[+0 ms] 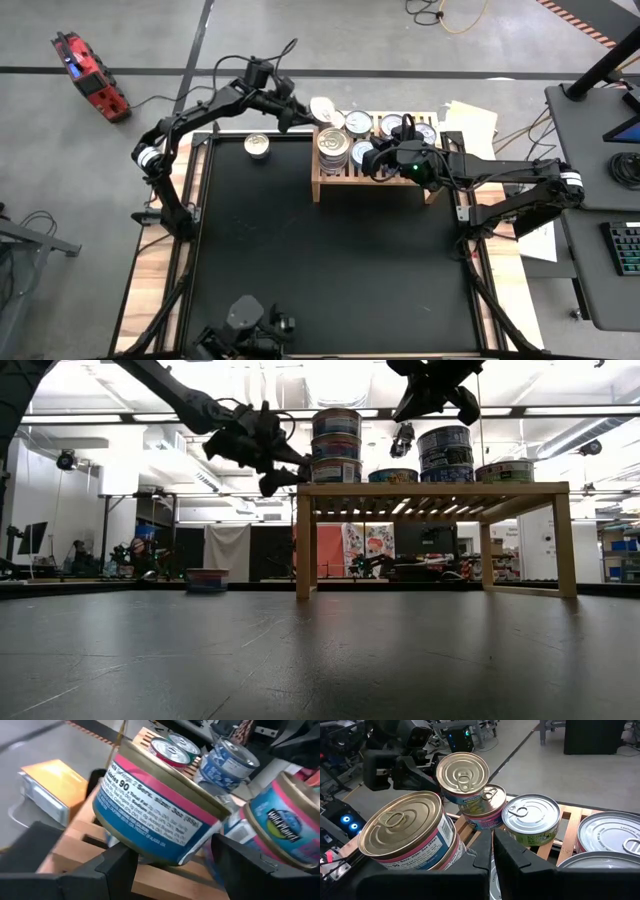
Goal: Stack canned seafood by type on shelf
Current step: Stack the blue-pink tuna can on top of the blue-pink tuna can on the shelf
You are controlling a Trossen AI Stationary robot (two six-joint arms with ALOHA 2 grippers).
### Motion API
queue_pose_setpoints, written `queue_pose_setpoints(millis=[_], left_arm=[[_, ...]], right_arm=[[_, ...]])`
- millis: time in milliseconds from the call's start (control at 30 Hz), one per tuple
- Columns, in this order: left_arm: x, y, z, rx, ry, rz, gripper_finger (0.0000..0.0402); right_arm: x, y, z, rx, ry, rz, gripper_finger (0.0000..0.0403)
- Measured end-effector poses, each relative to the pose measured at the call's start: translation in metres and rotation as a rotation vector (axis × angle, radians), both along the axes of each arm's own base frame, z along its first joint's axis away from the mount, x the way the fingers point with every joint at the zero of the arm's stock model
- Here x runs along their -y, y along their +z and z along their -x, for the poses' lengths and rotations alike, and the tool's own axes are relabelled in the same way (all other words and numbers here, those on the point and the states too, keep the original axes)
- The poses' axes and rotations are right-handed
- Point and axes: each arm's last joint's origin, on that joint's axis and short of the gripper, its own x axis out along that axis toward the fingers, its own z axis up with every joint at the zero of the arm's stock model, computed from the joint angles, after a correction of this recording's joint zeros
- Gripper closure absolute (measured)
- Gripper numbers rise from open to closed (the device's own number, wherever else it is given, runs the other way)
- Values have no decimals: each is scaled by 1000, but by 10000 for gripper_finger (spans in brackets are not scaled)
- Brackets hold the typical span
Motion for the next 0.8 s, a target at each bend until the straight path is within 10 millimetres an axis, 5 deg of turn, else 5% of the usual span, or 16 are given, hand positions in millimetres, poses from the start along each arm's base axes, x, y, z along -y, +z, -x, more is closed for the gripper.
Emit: queue_pose_setpoints(millis=[800], left_arm=[[7,0,-9,-13,-17,-118,169]], right_arm=[[0,-2,1,-17,-1,-3,394]])
